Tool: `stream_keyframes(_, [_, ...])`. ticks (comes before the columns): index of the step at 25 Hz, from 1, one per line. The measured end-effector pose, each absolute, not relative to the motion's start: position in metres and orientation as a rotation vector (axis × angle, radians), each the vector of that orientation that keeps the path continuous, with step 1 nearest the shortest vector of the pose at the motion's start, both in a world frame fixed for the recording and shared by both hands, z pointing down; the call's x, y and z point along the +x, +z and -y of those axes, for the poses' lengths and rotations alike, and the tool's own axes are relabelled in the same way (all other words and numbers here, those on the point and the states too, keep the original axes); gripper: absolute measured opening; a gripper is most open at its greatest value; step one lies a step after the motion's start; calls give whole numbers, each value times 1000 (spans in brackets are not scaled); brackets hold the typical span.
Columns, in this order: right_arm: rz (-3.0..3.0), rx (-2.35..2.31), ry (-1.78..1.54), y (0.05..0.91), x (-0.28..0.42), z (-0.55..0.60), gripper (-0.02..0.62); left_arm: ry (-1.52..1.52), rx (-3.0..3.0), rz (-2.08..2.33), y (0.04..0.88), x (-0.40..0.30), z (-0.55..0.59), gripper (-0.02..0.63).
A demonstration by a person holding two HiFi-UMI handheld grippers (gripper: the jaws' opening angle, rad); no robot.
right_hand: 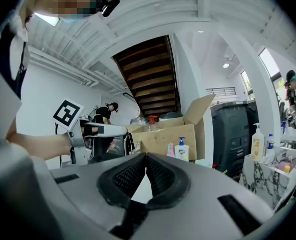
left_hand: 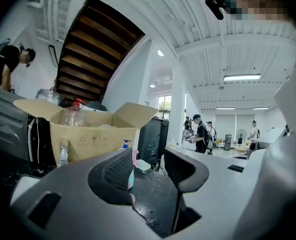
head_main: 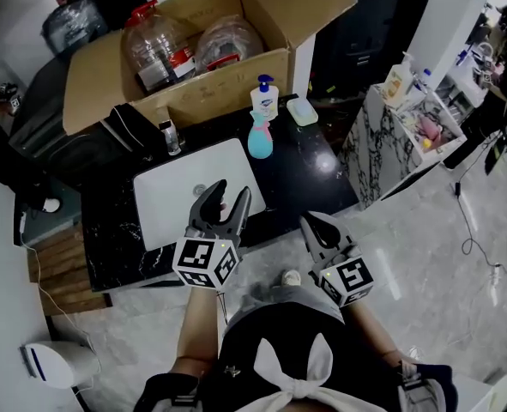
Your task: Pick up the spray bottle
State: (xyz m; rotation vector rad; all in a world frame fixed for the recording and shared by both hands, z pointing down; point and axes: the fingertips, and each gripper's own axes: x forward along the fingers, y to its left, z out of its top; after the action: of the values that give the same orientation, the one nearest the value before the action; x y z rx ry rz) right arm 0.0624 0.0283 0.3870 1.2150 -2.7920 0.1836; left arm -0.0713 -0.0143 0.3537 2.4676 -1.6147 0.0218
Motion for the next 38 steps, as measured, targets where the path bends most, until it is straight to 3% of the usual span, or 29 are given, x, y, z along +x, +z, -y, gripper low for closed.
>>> stream_keyframes(14, [2866, 1068, 213, 393, 81, -9, 25, 86, 2418, 1757, 355, -66, 34, 238])
stream_keyframes(38, [2816, 1134, 267, 404, 77, 71, 25, 247, 2500, 1563, 381, -83, 118, 299])
